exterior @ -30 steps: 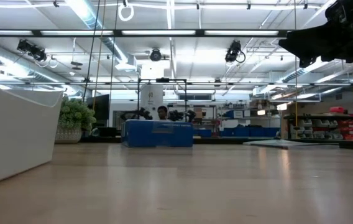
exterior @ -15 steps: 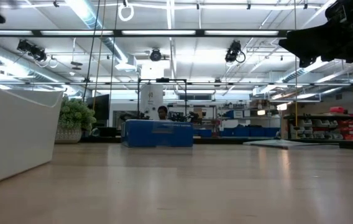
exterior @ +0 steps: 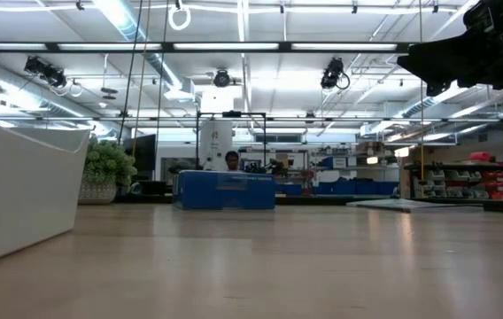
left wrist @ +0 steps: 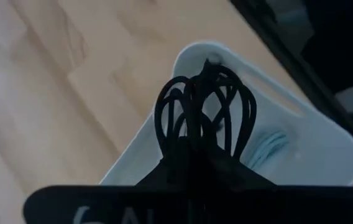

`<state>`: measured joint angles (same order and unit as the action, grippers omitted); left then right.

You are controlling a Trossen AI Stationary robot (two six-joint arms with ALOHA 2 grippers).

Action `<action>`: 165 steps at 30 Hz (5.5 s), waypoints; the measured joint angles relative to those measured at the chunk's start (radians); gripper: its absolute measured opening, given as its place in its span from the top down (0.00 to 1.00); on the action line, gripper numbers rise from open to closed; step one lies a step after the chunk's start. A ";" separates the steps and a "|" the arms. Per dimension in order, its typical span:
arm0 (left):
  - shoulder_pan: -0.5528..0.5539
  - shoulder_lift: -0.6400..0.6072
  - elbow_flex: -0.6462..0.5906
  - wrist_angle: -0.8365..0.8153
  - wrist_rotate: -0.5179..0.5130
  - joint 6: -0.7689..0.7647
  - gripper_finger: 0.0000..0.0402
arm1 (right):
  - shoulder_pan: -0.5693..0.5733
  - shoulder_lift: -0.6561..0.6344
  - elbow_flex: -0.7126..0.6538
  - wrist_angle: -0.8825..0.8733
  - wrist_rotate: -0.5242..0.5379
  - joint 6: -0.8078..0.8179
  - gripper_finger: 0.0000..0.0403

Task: Pick and place USB-C Cables
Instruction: Put the black charger cable into the white bin, then return to Home Position

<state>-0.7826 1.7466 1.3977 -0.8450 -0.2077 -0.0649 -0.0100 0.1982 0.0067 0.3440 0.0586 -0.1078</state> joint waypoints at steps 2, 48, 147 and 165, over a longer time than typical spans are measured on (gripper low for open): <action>-0.005 -0.021 -0.051 0.069 0.002 -0.003 0.94 | 0.000 0.000 0.000 0.000 0.000 0.000 0.58; 0.049 0.081 -0.181 0.237 0.240 0.466 0.83 | 0.000 0.000 0.000 0.000 0.000 0.000 0.58; 0.376 -1.191 -0.899 0.582 -0.095 -0.063 0.65 | 0.000 0.000 0.000 0.025 0.000 0.000 0.58; 0.376 -1.494 -1.164 0.822 -0.050 -0.087 0.65 | 0.000 0.000 0.000 0.025 0.000 0.000 0.58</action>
<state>-0.4068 0.2525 0.2337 -0.0228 -0.2577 -0.1517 -0.0100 0.1982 0.0067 0.3687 0.0586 -0.1078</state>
